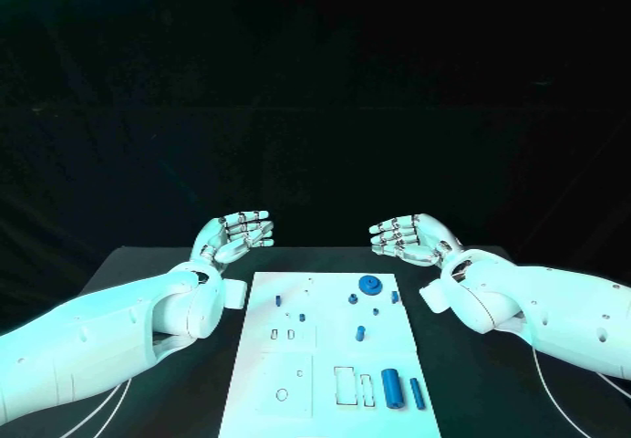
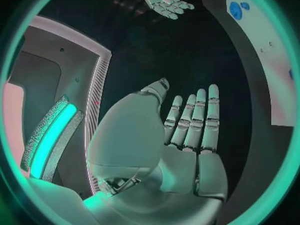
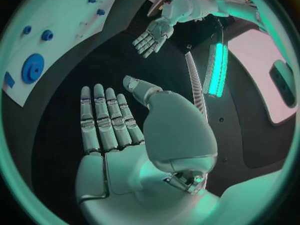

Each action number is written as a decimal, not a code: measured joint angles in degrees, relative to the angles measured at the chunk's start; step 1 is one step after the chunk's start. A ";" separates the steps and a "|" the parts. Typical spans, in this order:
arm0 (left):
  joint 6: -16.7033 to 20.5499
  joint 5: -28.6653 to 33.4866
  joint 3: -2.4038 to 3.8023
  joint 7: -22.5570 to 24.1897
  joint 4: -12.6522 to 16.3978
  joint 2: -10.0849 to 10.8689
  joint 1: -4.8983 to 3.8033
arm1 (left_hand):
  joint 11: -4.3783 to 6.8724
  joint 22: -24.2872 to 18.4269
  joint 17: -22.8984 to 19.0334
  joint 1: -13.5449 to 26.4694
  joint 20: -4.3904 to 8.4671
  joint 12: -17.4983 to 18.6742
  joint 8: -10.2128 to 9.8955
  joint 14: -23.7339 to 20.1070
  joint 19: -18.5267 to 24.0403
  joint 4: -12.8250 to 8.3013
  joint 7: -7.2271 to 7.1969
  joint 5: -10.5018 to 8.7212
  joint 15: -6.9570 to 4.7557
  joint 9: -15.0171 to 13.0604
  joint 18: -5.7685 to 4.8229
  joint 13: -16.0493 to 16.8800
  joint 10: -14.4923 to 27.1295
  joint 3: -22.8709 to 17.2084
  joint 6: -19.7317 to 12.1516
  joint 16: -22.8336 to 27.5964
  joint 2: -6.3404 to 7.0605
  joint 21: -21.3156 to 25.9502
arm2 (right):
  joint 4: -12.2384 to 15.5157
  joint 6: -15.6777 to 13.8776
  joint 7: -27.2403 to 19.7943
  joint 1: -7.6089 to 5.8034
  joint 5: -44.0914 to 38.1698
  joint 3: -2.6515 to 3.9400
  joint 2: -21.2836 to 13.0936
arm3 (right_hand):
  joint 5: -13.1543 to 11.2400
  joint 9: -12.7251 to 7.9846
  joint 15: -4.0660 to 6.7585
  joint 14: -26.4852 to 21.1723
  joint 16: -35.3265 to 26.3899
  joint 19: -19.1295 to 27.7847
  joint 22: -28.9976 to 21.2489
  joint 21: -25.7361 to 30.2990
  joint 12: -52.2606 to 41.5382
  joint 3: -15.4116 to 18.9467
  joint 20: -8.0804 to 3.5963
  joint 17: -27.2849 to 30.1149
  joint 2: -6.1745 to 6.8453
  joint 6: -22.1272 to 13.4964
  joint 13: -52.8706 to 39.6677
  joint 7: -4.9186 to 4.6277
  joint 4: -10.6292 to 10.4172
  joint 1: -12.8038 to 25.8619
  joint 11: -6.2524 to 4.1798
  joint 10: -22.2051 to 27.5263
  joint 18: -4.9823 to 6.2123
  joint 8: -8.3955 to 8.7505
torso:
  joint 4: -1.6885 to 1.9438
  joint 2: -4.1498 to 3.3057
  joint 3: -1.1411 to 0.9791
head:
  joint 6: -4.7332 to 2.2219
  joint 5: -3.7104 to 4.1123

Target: Assemble the parts on the task board

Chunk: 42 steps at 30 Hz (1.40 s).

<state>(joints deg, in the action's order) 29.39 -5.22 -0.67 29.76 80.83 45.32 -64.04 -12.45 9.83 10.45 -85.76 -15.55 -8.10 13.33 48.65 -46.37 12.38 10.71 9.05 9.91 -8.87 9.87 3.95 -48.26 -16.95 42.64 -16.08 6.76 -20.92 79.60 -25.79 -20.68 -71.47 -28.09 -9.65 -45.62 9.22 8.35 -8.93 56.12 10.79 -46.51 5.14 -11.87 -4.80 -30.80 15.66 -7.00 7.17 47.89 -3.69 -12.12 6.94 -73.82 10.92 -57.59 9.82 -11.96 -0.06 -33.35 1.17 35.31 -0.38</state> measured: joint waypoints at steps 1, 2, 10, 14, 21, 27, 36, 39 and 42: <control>-0.25 -0.38 0.00 -0.09 0.29 0.32 -0.08 | 0.45 0.15 0.32 -0.41 0.26 -0.17 0.76 0.76 -0.59 -0.24 0.42 0.00 -0.31 -0.35 -0.01 0.02 -1.85 -0.24 1.86 -0.10 0.12 -0.50 | -0.01 -0.14 0.16 -0.19 -1.86 0.03 -0.12 | 0.00 0.00 0.14 0.67 0.00 -0.59 0.00 0.00 0.08 -0.07 -0.21 0.00 0.01 0.32 0.00 -0.21 -0.07 0.02 -0.19 -0.46 0.00 0.00 | 0.02 -0.13 0.00 | -0.01 0.03; -0.43 -0.68 0.00 -0.19 0.51 0.53 -0.16 | 0.72 0.24 0.55 -0.45 0.60 -0.20 1.08 1.39 -0.93 -0.41 0.64 0.00 -0.53 -0.48 -0.01 0.02 -2.86 -0.40 2.69 -0.16 0.17 -0.83 | -0.02 -0.22 0.32 -0.34 -3.26 0.06 -0.21 | 0.00 0.00 0.28 0.96 0.00 -0.79 0.00 0.00 0.28 -0.09 -0.37 0.00 0.34 0.56 0.00 -0.23 -0.09 0.32 -0.32 -0.65 0.01 0.00 | 0.03 -0.27 -0.03 | -0.04 0.05; -1.63 -3.39 0.18 -1.42 3.09 2.14 -0.66 | 2.42 1.58 2.82 -1.18 2.54 -0.03 1.71 6.91 -4.29 -1.32 1.67 0.00 -2.51 -0.56 -0.05 -0.01 -10.02 -2.16 5.72 -1.75 0.95 -4.40 | 0.24 0.29 3.03 -1.74 -13.91 0.08 -0.89 | 0.00 0.20 1.91 5.76 1.08 -5.12 0.29 -1.96 0.66 -1.33 -1.89 -0.89 1.76 3.47 0.00 -0.55 -0.66 0.55 -1.43 -4.48 -0.01 -0.06 | 0.07 -1.45 -0.24 | -0.33 0.14; -2.22 -4.46 0.46 -2.15 5.06 3.44 -0.86 | 3.04 2.77 4.20 -0.60 3.48 0.51 1.71 9.39 -5.24 -1.24 1.77 0.00 -3.43 -0.56 -0.09 -0.02 -12.41 -3.00 6.22 -2.59 2.04 -6.81 | 0.73 1.59 6.25 -2.63 -21.72 0.14 -0.99 | 0.00 0.75 3.65 11.04 3.48 -9.41 1.45 -4.67 0.66 -1.13 -3.73 -2.96 2.78 5.33 -0.14 0.64 -1.05 0.55 -2.61 -7.80 -0.01 -1.04 | 0.10 -2.38 -0.35 | -0.46 0.30; -4.10 -5.58 0.82 -2.57 9.12 5.11 -0.95 | 3.13 3.32 4.73 -0.22 3.48 1.50 1.71 9.83 -5.24 -1.08 1.77 0.00 -3.47 -0.41 -0.10 -0.12 -12.49 -3.16 6.22 -2.92 2.97 -7.82 | 2.43 4.07 12.27 -3.53 -36.65 0.14 -1.31 | 1.56 1.72 8.07 24.98 12.85 -18.90 8.67 -17.01 0.88 1.72 -9.11 -12.08 3.70 8.32 -0.14 2.41 -1.53 -0.37 -5.20 -11.51 -0.01 -1.36 | 0.54 -3.88 -0.37 | -0.58 0.94; -5.76 -5.93 1.08 -2.60 11.81 6.11 -1.12 | 3.12 3.33 4.80 -0.22 3.47 1.50 1.71 9.83 -5.24 -1.08 1.77 0.00 -3.46 -0.41 -0.10 -0.12 -12.49 -3.15 6.22 -2.92 2.97 -7.82 | 3.38 6.31 16.88 -3.76 -46.70 0.14 -1.20 | 1.30 3.04 8.84 27.61 34.09 -22.10 19.43 -29.67 0.88 0.16 -10.40 -30.71 5.94 9.51 -0.61 3.18 -4.30 1.10 -6.21 -12.53 -0.01 -0.99 | 1.11 -5.17 -0.17 | -0.67 1.52; -7.20 -5.93 1.31 -2.68 13.56 6.83 -2.10 | 3.12 3.45 4.92 -0.22 3.47 1.74 1.48 9.83 -5.23 -1.08 1.77 0.00 -3.46 -0.41 -0.11 -0.12 -12.49 -3.15 6.22 -2.92 2.97 -8.08 | 3.60 8.33 21.51 -3.82 -55.72 0.15 0.19 | 1.29 4.98 8.63 27.82 63.58 -30.08 51.32 -55.17 0.88 -0.52 -9.43 -59.45 7.32 9.30 -0.61 2.99 -6.88 1.42 -5.34 -10.27 -3.22 -0.38 | 1.57 -6.60 0.14 | -0.83 1.90; -7.42 -5.87 1.32 -2.70 13.80 6.96 -2.38 | 3.12 3.46 4.92 -0.22 3.47 1.74 1.48 9.82 -5.23 -1.08 1.77 0.00 -3.46 -0.41 -0.11 -0.12 -12.49 -3.15 6.22 -2.92 2.97 -8.08 | 3.22 8.83 22.39 -3.80 -57.19 0.14 0.84 | 1.29 5.19 8.42 28.02 65.31 -30.48 53.59 -56.87 0.88 -0.21 -9.39 -61.22 7.54 9.29 -0.61 3.00 -7.19 1.21 -5.21 -9.45 -3.22 -0.38 | 1.64 -6.89 0.21 | -0.83 1.97; -7.60 -5.77 1.35 -2.74 14.10 7.08 -2.72 | 3.12 3.46 4.99 -0.22 3.47 1.74 1.48 9.82 -5.23 -1.08 1.77 0.00 -3.46 -0.41 -0.12 -0.11 -12.49 -3.15 6.22 -2.92 2.97 -8.08 | 2.64 9.38 23.43 -3.71 -58.64 0.11 1.55 | 1.29 5.29 8.42 28.02 66.31 -30.56 54.93 -57.90 0.88 0.11 -9.30 -62.21 7.54 9.11 -0.61 2.82 -7.51 1.21 -5.39 -9.23 -3.90 -0.15 | 1.76 -7.19 0.31 | -0.76 2.05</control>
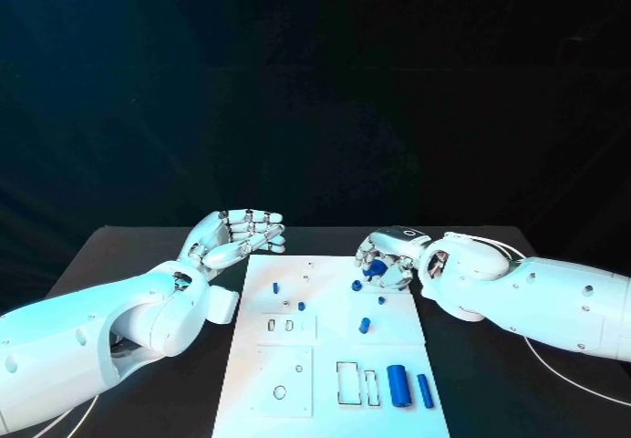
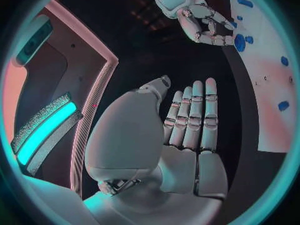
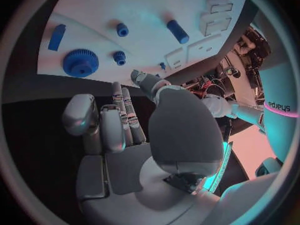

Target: Assemble the parts on the task board

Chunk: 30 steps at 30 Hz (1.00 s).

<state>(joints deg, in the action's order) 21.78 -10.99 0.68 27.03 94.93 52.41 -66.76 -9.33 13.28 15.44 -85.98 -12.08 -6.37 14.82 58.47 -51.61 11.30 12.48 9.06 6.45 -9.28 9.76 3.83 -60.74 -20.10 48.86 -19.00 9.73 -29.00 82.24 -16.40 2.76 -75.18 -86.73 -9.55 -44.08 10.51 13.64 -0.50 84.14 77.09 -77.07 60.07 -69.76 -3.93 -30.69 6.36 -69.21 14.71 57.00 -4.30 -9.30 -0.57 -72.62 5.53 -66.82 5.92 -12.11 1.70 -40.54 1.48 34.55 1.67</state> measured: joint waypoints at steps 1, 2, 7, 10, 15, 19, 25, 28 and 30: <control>-0.05 0.03 0.01 -0.01 0.09 0.04 -0.07 | 0.00 0.03 0.00 0.00 0.00 0.00 0.00 0.00 0.00 0.00 0.00 0.00 0.00 0.01 0.00 0.00 0.00 0.00 0.00 0.00 0.00 0.00 | -0.18 0.15 0.30 0.04 -0.37 -0.01 0.18 | 0.00 0.04 0.00 0.00 0.42 -0.11 0.60 -0.45 0.00 0.15 0.11 -0.42 0.00 -0.09 -0.03 0.09 -0.15 0.00 0.00 0.00 -0.22 0.00 | 0.07 -0.13 0.04 | 0.03 0.06; -0.11 0.09 0.02 -0.02 0.22 0.10 -0.14 | 0.00 0.07 0.00 0.00 0.00 0.00 0.00 0.00 0.00 0.00 0.00 0.00 0.00 0.04 0.00 0.00 0.00 0.00 0.00 0.00 0.00 0.00 | -0.41 0.33 0.67 0.09 -0.80 -0.02 0.39 | 0.00 0.10 0.00 0.00 0.67 -0.24 1.01 -0.72 0.00 0.32 0.24 -0.70 0.00 -0.21 -0.10 0.21 -0.32 0.00 -0.01 0.01 -0.22 0.00 | 0.13 -0.22 0.08 | 0.04 0.12; -0.38 0.38 0.07 -0.04 0.49 0.24 -0.27 | 0.00 0.07 0.10 0.00 0.00 0.21 0.00 0.00 0.00 0.16 0.00 0.00 0.00 0.05 -0.01 0.00 0.00 -0.16 0.00 0.00 0.00 0.00 | -1.47 0.93 1.95 0.26 -2.14 -0.03 1.45 | 0.00 0.22 0.00 0.00 1.18 -0.51 1.88 -1.23 0.00 0.45 0.11 -1.30 0.00 -0.21 -0.25 0.21 -0.45 0.00 -0.09 0.09 -0.21 0.00 | 0.41 -0.60 0.26 | 0.01 0.10; -0.58 0.57 0.10 -0.04 0.49 0.23 -0.33 | 0.00 0.13 0.10 0.16 0.00 0.21 0.00 0.00 0.00 0.16 0.00 0.00 0.00 0.05 -0.01 0.00 0.00 -0.16 0.00 0.00 0.16 -0.22 | -2.03 1.33 2.51 0.42 -2.70 -0.05 2.04 | 0.00 0.22 0.00 0.00 1.39 -0.51 2.14 -1.46 0.00 0.56 0.11 -1.52 0.00 -0.21 -0.27 0.21 -0.56 0.00 -0.09 0.09 -0.21 0.00 | 0.55 -0.74 0.34 | 0.02 -0.05; -0.83 0.82 0.13 -0.07 0.48 0.22 -0.69 | 0.00 0.13 0.17 0.30 0.00 0.21 0.00 0.00 0.00 0.16 0.00 0.00 0.00 0.05 -0.01 0.00 0.00 -0.16 0.00 0.00 0.30 -0.22 | -2.55 2.16 3.15 0.72 -3.30 -0.09 2.43 | 0.00 0.34 0.00 0.00 1.87 -0.71 2.97 -2.02 0.00 0.71 0.31 -2.13 0.00 -0.21 -0.41 0.21 -0.71 0.00 -0.09 0.09 -0.21 0.00 | 0.88 -0.97 0.47 | 0.27 0.00; -1.02 0.98 0.15 -0.08 0.46 0.27 -0.84 | 0.00 0.17 0.24 0.30 0.00 0.43 0.00 0.00 0.00 0.16 0.00 0.00 0.00 0.05 -0.02 0.00 0.00 -0.16 0.00 0.00 0.30 -0.22 | -2.79 3.06 3.46 1.18 -3.62 -0.17 2.54 | 0.00 0.38 0.00 0.00 1.87 -0.71 2.35 -1.78 0.00 0.71 0.31 -1.65 0.00 -0.21 -0.41 0.21 -0.71 0.00 -0.09 0.09 -0.21 0.00 | 1.04 -1.13 0.53 | 0.44 -0.16; -1.21 1.15 0.15 -0.11 0.29 0.32 -0.97 | 0.00 0.18 0.23 0.30 0.00 0.43 0.00 0.00 0.00 0.16 0.00 0.00 0.00 0.04 -0.02 0.00 0.00 -0.16 0.00 0.00 0.30 -0.22 | -3.21 3.86 3.71 1.33 -3.83 -0.14 2.82 | 0.03 0.57 0.00 0.00 1.87 -0.71 2.80 -1.79 0.00 0.71 0.31 -1.79 -0.01 -0.21 -0.57 0.21 -0.71 0.00 -0.09 0.09 -0.21 0.00 | 1.10 -1.29 0.63 | 0.64 -0.27; -1.31 1.22 0.15 -0.13 0.20 0.30 -1.02 | 0.00 0.18 0.26 0.30 0.00 0.43 0.00 0.00 0.00 0.16 0.00 0.00 0.00 0.04 -0.02 0.01 0.00 -0.16 0.00 0.18 0.30 -0.22 | -3.38 4.02 3.79 1.36 -3.87 -0.12 2.94 | 0.03 0.71 0.00 0.00 2.13 -0.71 3.15 -2.13 0.00 0.39 0.31 -2.02 -0.07 -0.21 -0.73 0.21 -1.02 -0.06 -0.21 -0.03 -0.21 0.00 | 1.15 -1.33 0.64 | 0.70 -0.29; -1.37 1.26 0.15 -0.14 0.12 0.27 -1.04 | 0.00 0.17 0.28 0.30 0.00 0.43 0.00 -0.01 0.01 0.16 0.00 0.00 0.00 0.04 -0.02 0.00 0.00 -0.16 0.00 0.23 0.30 -0.22 | -3.47 4.10 3.81 1.40 -3.88 -0.12 3.05 | 0.35 0.87 0.00 -0.01 2.27 -0.71 3.45 -2.28 0.00 0.11 0.31 -2.16 -0.33 -0.21 -0.87 0.21 -1.30 -0.33 -0.20 -0.66 -0.21 0.00 | 1.20 -1.35 0.65 | 0.71 -0.26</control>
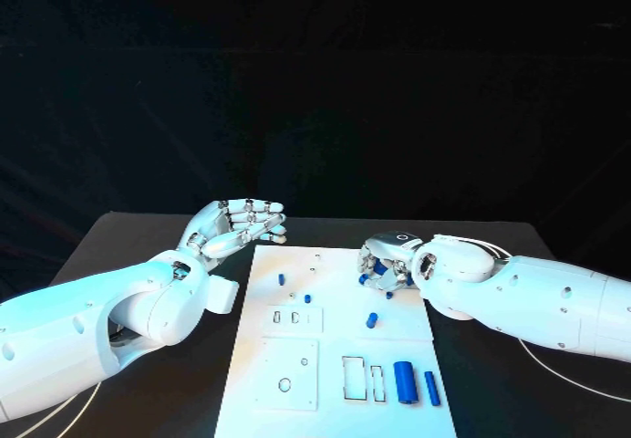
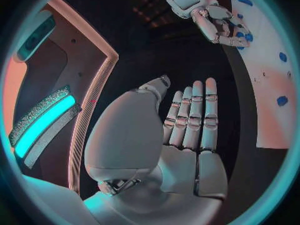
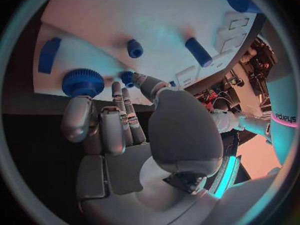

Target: Assemble the parts on the task board

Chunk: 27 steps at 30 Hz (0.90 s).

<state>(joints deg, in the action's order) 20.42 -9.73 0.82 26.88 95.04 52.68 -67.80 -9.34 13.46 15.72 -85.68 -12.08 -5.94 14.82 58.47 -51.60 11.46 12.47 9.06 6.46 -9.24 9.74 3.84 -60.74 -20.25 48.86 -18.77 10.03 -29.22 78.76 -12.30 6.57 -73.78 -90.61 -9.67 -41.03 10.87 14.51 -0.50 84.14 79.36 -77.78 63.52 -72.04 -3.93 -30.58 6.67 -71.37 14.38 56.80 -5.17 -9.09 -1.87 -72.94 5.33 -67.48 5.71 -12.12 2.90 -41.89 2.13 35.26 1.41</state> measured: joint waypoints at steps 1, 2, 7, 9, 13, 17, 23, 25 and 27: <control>-0.03 0.01 0.00 -0.01 -0.04 -0.01 0.00 | 0.00 0.00 0.00 0.00 0.00 0.00 0.00 0.00 0.00 0.00 0.00 0.00 0.00 0.00 0.00 0.00 0.00 0.00 0.00 0.00 0.00 0.00 | -0.01 0.02 0.00 0.02 0.00 -0.01 0.04 | 0.00 0.06 0.00 0.00 0.10 0.00 0.16 -0.18 0.00 -0.12 0.00 -0.03 -0.22 0.00 -0.05 0.00 -0.12 -0.22 -0.01 -0.18 0.00 0.00 | 0.01 0.00 0.00 | 0.00 0.02; -0.05 0.03 0.00 -0.01 -0.06 -0.01 -0.01 | 0.00 0.00 0.00 0.00 0.00 0.00 0.00 0.00 0.00 0.00 0.00 0.00 0.00 0.00 -0.01 0.00 0.00 0.00 0.00 0.00 0.00 0.00 | -0.03 0.04 0.01 0.04 0.00 -0.02 0.08 | 0.00 0.13 0.00 0.00 0.10 0.00 0.29 -0.18 0.00 -0.25 0.00 -0.08 -0.21 0.00 -0.10 0.00 -0.25 -0.21 -0.01 -0.18 0.00 0.00 | 0.04 0.00 0.00 | 0.00 0.02; -0.17 0.10 0.00 -0.05 -0.18 -0.03 -0.04 | 0.00 0.05 0.00 0.00 0.00 0.00 0.00 0.00 0.00 0.00 0.00 0.00 0.00 0.00 0.00 0.00 0.00 0.00 0.00 0.00 0.00 0.00 | -0.06 0.05 0.02 0.06 0.00 -0.03 0.27 | 0.00 0.67 0.00 0.00 0.66 0.00 1.19 -0.84 -0.22 -1.17 0.00 -0.42 -1.08 0.86 -0.31 0.43 -0.51 -0.46 -0.31 -1.13 0.00 -0.52 | 0.11 -0.04 0.00 | -0.03 -0.01; -0.21 0.13 0.00 -0.07 -0.23 -0.05 -0.04 | 0.00 0.05 0.00 0.00 0.00 0.00 0.00 0.00 0.00 0.00 0.00 0.00 0.00 0.00 0.00 0.00 0.00 0.00 0.00 0.00 0.00 0.00 | -0.12 0.05 0.03 0.09 0.02 -0.03 0.35 | 0.00 1.05 0.00 0.00 0.79 -0.23 1.75 -1.29 -0.37 -1.96 -0.23 -0.58 -1.58 1.50 -0.44 0.55 -0.46 -0.96 -0.53 -1.75 0.01 -0.96 | 0.11 -0.06 0.00 | -0.05 -0.02; -0.27 0.17 0.00 -0.11 -0.26 -0.08 -0.05 | 0.00 0.05 -0.01 0.00 0.00 0.00 0.00 0.00 0.00 0.00 0.00 0.00 0.00 0.00 -0.01 0.00 0.00 0.00 0.00 0.00 0.00 -0.23 | -0.19 -0.06 0.04 0.10 0.09 -0.04 0.44 | -0.01 1.85 0.20 -0.20 1.06 -0.41 2.51 -1.85 -0.51 -3.05 -0.42 -0.72 -2.29 2.39 -0.57 0.94 -0.12 -1.67 -0.92 -2.78 0.01 -1.82 | 0.13 -0.08 -0.01 | -0.09 -0.03; -0.36 0.20 0.00 -0.18 -0.33 -0.12 -0.07 | 0.00 0.05 0.04 0.00 0.00 0.00 0.00 0.00 0.00 0.00 0.00 0.00 0.00 -0.01 -0.01 0.00 0.00 0.00 0.00 0.00 0.00 -0.23 | -0.19 -0.59 0.04 0.10 0.20 -0.03 0.55 | -0.13 2.75 0.50 -0.08 1.32 -0.62 3.37 -2.39 -0.59 -4.10 -0.63 -0.88 -2.89 3.25 -0.77 1.38 0.39 -2.23 -1.21 -3.93 0.01 -2.75 | 0.15 -0.14 -0.01 | -0.09 -0.03; -0.51 0.23 0.00 -0.30 -0.53 -0.14 -0.09 | -0.20 0.11 0.04 0.00 0.00 0.00 0.00 0.00 0.00 -0.17 0.00 0.00 0.00 -0.01 -0.01 0.00 -0.20 -0.16 0.00 0.00 0.00 -0.23 | -0.02 -2.93 0.18 0.13 0.31 -0.04 0.67 | -0.09 4.28 0.84 -0.01 1.65 -0.83 4.36 -3.02 -0.81 -5.12 -0.83 -1.21 -3.62 3.41 -0.86 1.55 1.42 -2.69 -1.13 -4.59 0.01 -3.86 | 0.19 -0.17 0.01 | -0.03 0.01; -0.54 0.23 0.00 -0.34 -0.59 -0.14 -0.09 | -0.20 0.11 0.10 0.00 0.00 0.23 0.00 0.00 0.00 -0.17 0.00 0.00 0.00 -0.01 -0.01 0.00 -0.20 -0.16 0.00 0.22 0.00 -0.23 | 0.00 -4.07 0.35 0.14 0.33 -0.04 0.77 | -0.02 4.62 0.84 -0.01 1.87 -0.83 4.38 -3.02 -0.82 -5.35 -0.83 -1.24 -3.71 3.56 -0.87 1.66 1.65 -2.78 -1.13 -4.59 0.01 -4.07 | 0.21 -0.17 0.02 | -0.08 0.01; -0.57 0.24 0.00 -0.38 -0.67 -0.14 -0.09 | -0.20 0.11 0.10 0.00 0.00 0.24 0.00 0.00 0.00 -0.17 0.00 0.00 0.00 -0.01 -0.01 0.00 -0.20 -0.16 0.00 0.22 0.00 -0.23 | 0.01 -5.45 0.56 0.13 0.34 -0.04 0.94 | 0.03 4.77 0.84 -0.01 1.87 -0.77 4.46 -3.03 -0.83 -5.22 -0.89 -1.24 -3.71 3.68 -0.87 1.56 1.79 -2.78 -1.13 -4.59 0.01 -4.07 | 0.22 -0.17 0.05 | -0.12 0.02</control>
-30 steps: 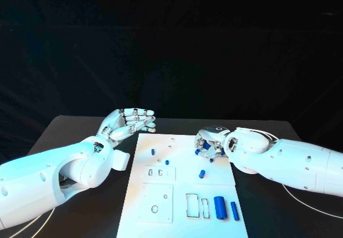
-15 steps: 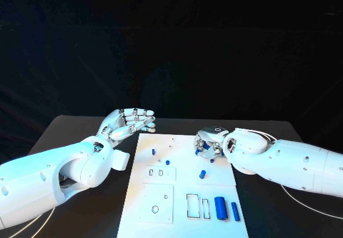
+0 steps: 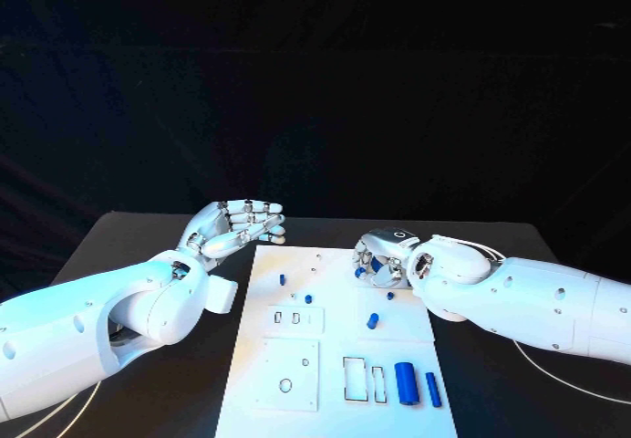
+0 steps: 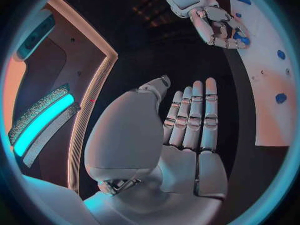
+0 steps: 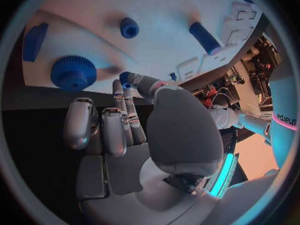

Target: Assemble the parts on the task board

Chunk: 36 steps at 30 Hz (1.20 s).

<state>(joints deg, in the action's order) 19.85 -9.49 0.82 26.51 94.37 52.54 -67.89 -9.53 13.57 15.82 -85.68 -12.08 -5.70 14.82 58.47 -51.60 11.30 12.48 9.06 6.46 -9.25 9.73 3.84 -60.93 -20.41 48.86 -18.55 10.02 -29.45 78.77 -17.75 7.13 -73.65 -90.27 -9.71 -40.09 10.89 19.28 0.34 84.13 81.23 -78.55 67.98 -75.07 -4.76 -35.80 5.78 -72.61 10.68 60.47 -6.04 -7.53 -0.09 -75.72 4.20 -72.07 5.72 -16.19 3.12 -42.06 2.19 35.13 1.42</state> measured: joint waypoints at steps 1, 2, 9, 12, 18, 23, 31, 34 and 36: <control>-0.01 0.00 0.00 -0.01 -0.04 0.00 0.00 | 0.00 0.00 0.00 0.00 0.00 0.00 0.00 0.00 0.00 0.00 0.00 0.00 0.00 0.00 0.00 0.00 0.00 0.00 0.00 0.00 0.00 0.00 | -0.01 -0.64 0.10 0.00 0.00 0.00 0.10 | 0.01 0.21 0.00 0.00 0.00 0.08 0.07 0.00 0.00 0.03 -0.09 0.00 0.00 0.00 0.00 0.00 0.03 0.00 0.00 0.00 0.00 0.00 | 0.01 0.00 0.01 | -0.03 0.00; -0.02 0.01 0.00 -0.03 -0.08 0.00 0.00 | 0.00 0.01 0.00 0.00 0.00 0.00 0.00 0.00 0.00 0.00 0.00 0.00 0.00 0.00 0.00 0.00 0.00 0.00 0.00 0.00 0.00 0.00 | -0.07 -1.48 0.25 -0.02 0.01 0.00 0.30 | 0.04 0.28 0.00 0.00 0.00 0.16 0.09 0.00 0.00 0.03 -0.16 0.00 0.00 0.00 0.00 0.00 0.04 0.00 0.00 0.00 0.00 0.00 | 0.03 0.00 0.01 | -0.08 0.00; -0.11 0.03 0.00 -0.12 -0.24 -0.02 -0.01 | 0.00 0.05 0.05 0.00 0.00 0.00 0.00 0.00 0.00 -0.16 0.00 0.00 0.00 0.00 0.00 0.00 0.00 -0.16 0.00 0.00 0.00 -0.23 | -1.38 -6.01 1.24 -0.17 0.01 0.10 2.75 | 0.06 0.62 0.00 0.00 0.01 0.17 0.14 0.00 0.00 -0.13 -0.16 -0.22 0.00 -0.18 -0.01 -0.18 0.20 -0.01 0.00 0.00 0.00 0.00 | 0.15 -0.03 0.02 | -0.44 -0.15; -0.12 0.05 0.00 -0.15 -0.28 -0.03 -0.02 | 0.00 0.05 0.05 0.00 0.00 0.00 0.00 0.00 0.00 -0.16 0.00 0.00 0.00 0.00 0.00 0.00 0.00 -0.16 0.00 0.00 0.00 -0.23 | -2.42 -7.34 1.79 -0.30 -0.02 0.12 4.09 | 0.06 0.62 0.00 0.00 0.22 0.17 0.14 0.00 0.00 -0.13 -0.16 -0.22 0.00 -0.20 -0.01 -0.17 0.21 -0.01 0.00 0.00 0.00 0.00 | 0.19 -0.09 0.04 | -0.55 -0.25; -0.15 0.07 -0.01 -0.21 -0.33 -0.14 -0.03 | 0.00 0.05 0.05 0.00 0.00 0.00 0.00 0.00 0.00 -0.16 0.00 0.00 0.00 0.00 -0.01 0.00 0.00 -0.16 0.00 0.00 0.00 -0.23 | -5.08 -9.22 2.76 -0.50 0.00 0.16 7.08 | 0.05 0.61 0.00 0.00 0.22 0.17 0.22 0.00 0.28 -0.12 -0.15 -0.28 -0.01 -0.24 -0.02 -0.20 0.21 -0.02 0.00 0.00 0.00 0.01 | 0.22 -0.15 0.08 | -0.64 -0.29; -0.17 0.10 -0.01 -0.26 -0.40 -0.36 -0.07 | 0.00 0.13 0.08 0.00 0.00 0.00 0.00 0.00 0.00 -0.16 0.00 0.00 0.00 0.04 0.00 0.00 0.00 -0.16 0.00 0.00 0.00 -0.23 | -7.04 -9.88 3.10 -0.53 0.18 0.17 9.29 | 0.04 0.61 0.00 0.00 0.22 0.17 0.22 0.00 0.40 -0.10 -0.15 -0.28 -0.06 -0.25 -0.03 -0.21 0.21 -0.08 0.00 0.00 0.00 0.02 | 0.25 -0.21 0.10 | -0.71 -0.40; -0.17 0.21 -0.01 -0.35 -0.87 -0.57 -0.17 | -0.23 0.23 0.35 0.00 0.12 0.78 -0.61 -0.22 0.13 -0.14 0.00 0.00 0.22 0.21 -0.01 0.00 0.24 -0.18 0.00 0.40 0.00 -0.44 | -9.40 -9.82 3.14 -0.51 0.75 0.17 11.63 | -0.07 0.85 0.00 0.00 0.22 0.17 0.21 0.01 0.62 -0.03 -0.15 -0.28 -0.06 -0.52 -0.04 -0.46 0.26 -0.08 0.00 0.00 0.00 0.03 | 0.43 -0.24 0.13 | -0.66 -0.51; -0.17 0.26 -0.01 -0.36 -1.38 -0.58 -0.23 | -0.31 0.28 0.42 0.00 0.01 0.87 -0.63 -0.43 0.45 0.01 0.00 0.00 0.43 0.21 -0.02 0.00 0.31 -0.32 0.00 0.45 0.00 -0.44 | -9.96 -9.56 3.14 -0.47 0.98 0.17 12.28 | -0.07 0.85 0.00 0.00 0.22 0.17 0.21 0.01 0.63 -0.03 -0.15 -0.27 -0.06 -0.52 -0.04 -0.46 0.26 -0.08 0.01 0.01 0.00 0.03 | 0.47 -0.24 0.15 | -0.66 -0.70; -0.17 0.30 -0.01 -0.37 -1.79 -0.58 -0.27 | -0.44 0.28 0.45 0.00 0.02 0.89 -0.63 -0.43 0.44 0.01 -0.08 0.00 0.43 0.24 -0.02 0.00 0.44 -0.32 -0.20 0.44 0.00 -0.44 | -10.19 -9.32 3.12 -0.44 1.07 0.17 12.61 | -0.16 0.85 0.00 0.00 0.22 0.17 0.21 0.01 0.63 -0.02 -0.15 -0.27 -0.06 -0.52 -0.04 -0.46 0.26 -0.08 0.01 0.01 0.00 0.03 | 0.47 -0.24 0.14 | -0.66 -0.80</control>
<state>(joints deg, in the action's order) 19.68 -9.19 0.82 26.14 92.58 51.95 -68.17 -9.97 13.84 16.27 -85.69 -12.06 -4.81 14.19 58.04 -51.16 11.30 12.39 9.06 6.89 -9.01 9.71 3.84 -60.49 -20.73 48.65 -18.10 10.02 -29.90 68.58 -27.07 10.26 -74.09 -89.20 -9.54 -27.48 10.73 20.13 0.33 84.13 81.46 -78.38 68.19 -75.06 -4.13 -35.82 5.63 -72.88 10.62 59.95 -6.08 -7.99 0.17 -75.80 4.20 -72.06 5.72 -16.15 3.59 -42.30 2.33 34.48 0.62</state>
